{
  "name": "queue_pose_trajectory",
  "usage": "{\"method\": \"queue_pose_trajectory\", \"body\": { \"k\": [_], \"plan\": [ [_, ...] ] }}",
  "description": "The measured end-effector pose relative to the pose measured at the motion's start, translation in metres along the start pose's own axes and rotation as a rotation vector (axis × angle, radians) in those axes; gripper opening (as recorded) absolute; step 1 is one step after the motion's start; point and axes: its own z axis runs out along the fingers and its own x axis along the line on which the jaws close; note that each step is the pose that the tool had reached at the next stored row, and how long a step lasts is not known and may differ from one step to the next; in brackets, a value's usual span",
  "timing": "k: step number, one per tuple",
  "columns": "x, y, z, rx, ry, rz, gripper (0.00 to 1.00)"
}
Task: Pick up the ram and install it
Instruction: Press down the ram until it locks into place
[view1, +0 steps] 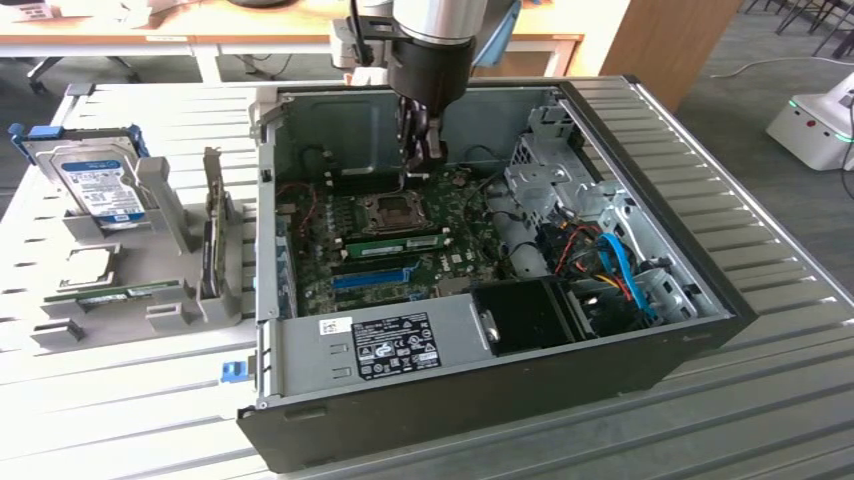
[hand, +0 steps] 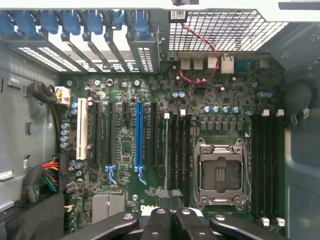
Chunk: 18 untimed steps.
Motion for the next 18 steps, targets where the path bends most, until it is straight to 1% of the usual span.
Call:
{"method": "queue_pose_trajectory", "body": {
  "k": [7,11,18],
  "plan": [
    [-0.0001,-0.0054,-0.0002,0.0,-0.0001,0.0,0.1],
    [-0.0002,-0.0054,-0.0005,0.0,-0.0001,0.0,0.1],
    [0.0,-0.0051,-0.0059,0.0,0.0,0.0,0.1]
  ]
}}
